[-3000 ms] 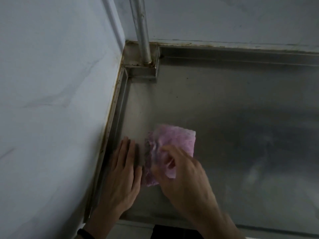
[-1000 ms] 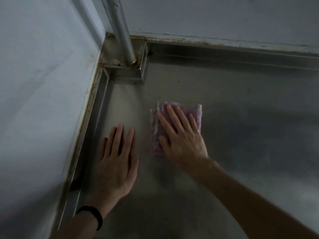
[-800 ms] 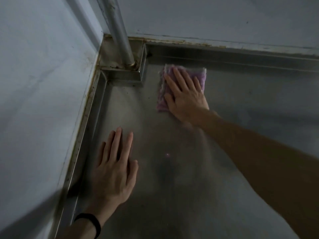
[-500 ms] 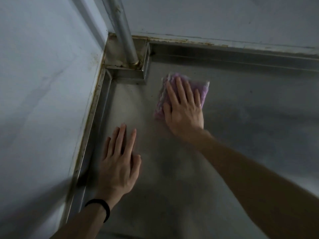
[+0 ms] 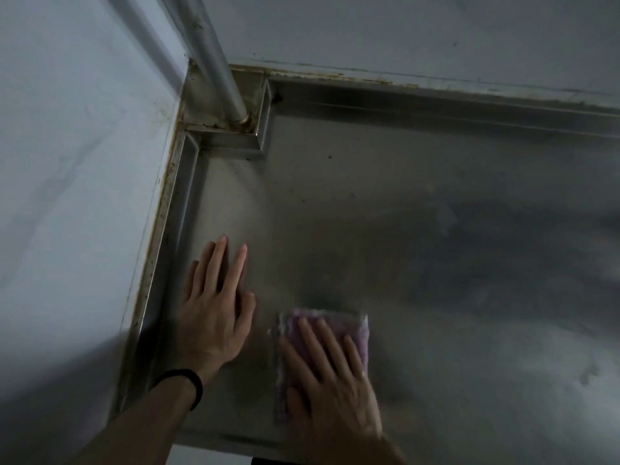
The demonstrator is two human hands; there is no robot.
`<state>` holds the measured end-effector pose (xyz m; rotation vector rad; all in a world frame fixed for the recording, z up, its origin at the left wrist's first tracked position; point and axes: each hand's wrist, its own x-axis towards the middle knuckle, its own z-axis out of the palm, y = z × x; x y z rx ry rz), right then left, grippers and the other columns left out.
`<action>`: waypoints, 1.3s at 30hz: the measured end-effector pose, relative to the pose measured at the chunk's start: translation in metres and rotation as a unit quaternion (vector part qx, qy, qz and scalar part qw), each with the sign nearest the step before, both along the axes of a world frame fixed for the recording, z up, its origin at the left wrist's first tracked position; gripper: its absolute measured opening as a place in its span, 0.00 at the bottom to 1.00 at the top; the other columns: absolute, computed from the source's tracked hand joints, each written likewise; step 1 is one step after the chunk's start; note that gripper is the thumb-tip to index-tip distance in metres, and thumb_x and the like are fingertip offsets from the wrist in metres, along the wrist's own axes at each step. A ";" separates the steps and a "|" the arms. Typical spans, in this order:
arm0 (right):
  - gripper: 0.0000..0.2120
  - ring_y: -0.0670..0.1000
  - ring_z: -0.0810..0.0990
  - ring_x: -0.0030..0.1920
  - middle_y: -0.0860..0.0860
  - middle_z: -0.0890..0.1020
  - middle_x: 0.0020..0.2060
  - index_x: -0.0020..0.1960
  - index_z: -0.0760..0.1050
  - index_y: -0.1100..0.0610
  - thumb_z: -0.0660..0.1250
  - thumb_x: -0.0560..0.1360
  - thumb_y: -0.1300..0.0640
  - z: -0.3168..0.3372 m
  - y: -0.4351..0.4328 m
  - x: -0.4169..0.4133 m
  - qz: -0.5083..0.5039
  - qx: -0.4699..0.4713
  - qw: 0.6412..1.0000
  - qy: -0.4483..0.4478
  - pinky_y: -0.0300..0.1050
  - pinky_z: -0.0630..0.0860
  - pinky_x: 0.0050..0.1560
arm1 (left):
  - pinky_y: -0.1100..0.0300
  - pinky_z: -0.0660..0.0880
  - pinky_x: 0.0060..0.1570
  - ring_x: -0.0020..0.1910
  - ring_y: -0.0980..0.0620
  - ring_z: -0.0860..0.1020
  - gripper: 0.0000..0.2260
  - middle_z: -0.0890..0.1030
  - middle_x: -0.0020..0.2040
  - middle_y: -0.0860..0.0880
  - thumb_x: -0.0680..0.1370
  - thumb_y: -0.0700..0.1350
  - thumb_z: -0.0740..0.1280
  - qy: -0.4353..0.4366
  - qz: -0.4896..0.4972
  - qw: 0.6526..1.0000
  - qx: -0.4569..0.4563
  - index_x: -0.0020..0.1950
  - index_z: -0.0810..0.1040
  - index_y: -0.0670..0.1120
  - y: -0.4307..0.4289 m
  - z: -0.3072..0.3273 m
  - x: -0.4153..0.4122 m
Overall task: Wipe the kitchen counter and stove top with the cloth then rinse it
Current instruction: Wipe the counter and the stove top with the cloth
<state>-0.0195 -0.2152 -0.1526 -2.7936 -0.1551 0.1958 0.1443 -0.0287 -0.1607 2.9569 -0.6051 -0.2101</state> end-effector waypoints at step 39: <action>0.31 0.55 0.59 0.82 0.51 0.58 0.83 0.82 0.62 0.45 0.61 0.81 0.41 -0.005 -0.085 0.053 -0.013 -0.023 0.999 -0.029 0.60 0.56 0.79 | 0.38 0.59 0.79 0.83 0.39 0.55 0.32 0.56 0.85 0.42 0.80 0.54 0.55 -0.011 0.028 0.999 -0.020 0.84 0.59 0.48 -0.008 0.006 -0.001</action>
